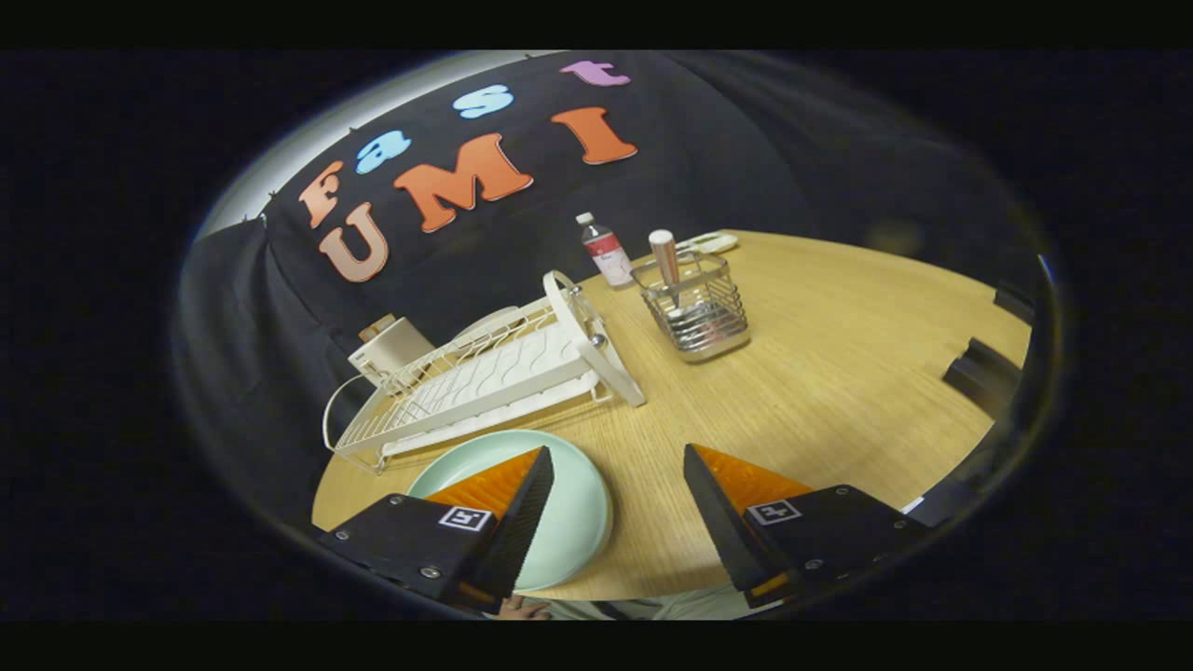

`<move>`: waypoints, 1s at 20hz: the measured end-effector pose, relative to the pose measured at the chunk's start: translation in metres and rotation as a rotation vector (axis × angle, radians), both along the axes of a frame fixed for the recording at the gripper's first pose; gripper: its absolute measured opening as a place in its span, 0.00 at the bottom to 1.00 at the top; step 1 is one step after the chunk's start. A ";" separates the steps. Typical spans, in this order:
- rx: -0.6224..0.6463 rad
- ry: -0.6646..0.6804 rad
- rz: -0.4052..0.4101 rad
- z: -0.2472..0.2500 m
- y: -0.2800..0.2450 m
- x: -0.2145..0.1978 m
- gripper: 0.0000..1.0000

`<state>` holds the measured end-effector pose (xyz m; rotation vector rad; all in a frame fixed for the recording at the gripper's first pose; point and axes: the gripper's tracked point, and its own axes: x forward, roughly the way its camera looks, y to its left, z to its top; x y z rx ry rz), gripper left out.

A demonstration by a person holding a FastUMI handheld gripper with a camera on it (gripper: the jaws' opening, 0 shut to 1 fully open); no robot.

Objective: Take the plate from the dish rack, then take the spoon from the basket and place it into the plate.

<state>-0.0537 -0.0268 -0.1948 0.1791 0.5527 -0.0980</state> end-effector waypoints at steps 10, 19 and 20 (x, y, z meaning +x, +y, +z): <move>-0.290 -0.327 -0.053 0.083 -0.053 0.060 0.98; -0.384 -0.348 -0.030 0.070 -0.062 0.110 0.80; -0.387 -0.358 -0.037 0.072 -0.064 0.113 0.75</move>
